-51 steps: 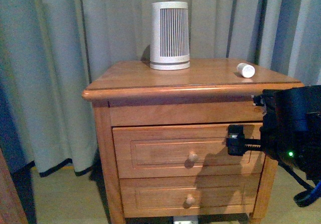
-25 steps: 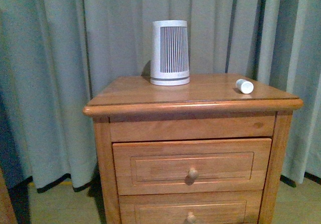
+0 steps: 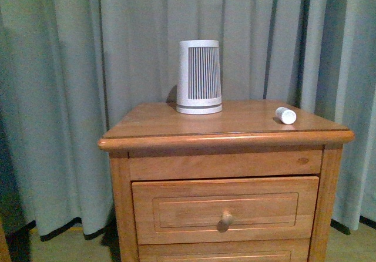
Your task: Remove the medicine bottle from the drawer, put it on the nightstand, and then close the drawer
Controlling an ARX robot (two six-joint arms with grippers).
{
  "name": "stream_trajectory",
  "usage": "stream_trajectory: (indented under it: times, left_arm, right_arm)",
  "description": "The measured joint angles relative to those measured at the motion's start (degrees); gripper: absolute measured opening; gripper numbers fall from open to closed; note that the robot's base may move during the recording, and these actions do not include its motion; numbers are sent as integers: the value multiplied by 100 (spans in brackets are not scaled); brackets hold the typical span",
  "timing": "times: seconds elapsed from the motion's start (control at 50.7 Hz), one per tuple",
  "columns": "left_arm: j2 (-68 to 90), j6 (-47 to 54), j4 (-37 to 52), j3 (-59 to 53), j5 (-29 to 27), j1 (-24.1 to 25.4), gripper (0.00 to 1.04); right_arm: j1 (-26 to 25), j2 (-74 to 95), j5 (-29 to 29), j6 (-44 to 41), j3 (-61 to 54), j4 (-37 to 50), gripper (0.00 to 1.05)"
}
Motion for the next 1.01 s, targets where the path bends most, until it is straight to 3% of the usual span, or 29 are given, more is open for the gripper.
stream_trajectory:
  times: [0.197, 0.316, 0.395, 0.474, 0.908, 1.007]
  left_arm:
    - [0, 0, -2, 0, 0, 0, 98]
    - [0, 0, -2, 0, -2, 0, 98]
    - [0, 0, 0, 0, 0, 0, 98]
    - [0, 0, -2, 0, 0, 0, 98]
    - [0, 0, 0, 0, 2, 0, 98]
    - [0, 0, -2, 0, 2, 0, 98]
  right_arm:
    - [197, -299, 203, -120, -232, -155, 98]
    - [157, -382, 15, -190, -234, -210, 96]
    - [-162, -861, -1362, -411, -323, -520, 83]
    - [-219, -1174, -1965, -507, -415, -527, 71]
    - [-245, -1268, -2017, -616, -481, -535, 2]
    - [-245, -1270, -2017, -634, -481, -535, 3]
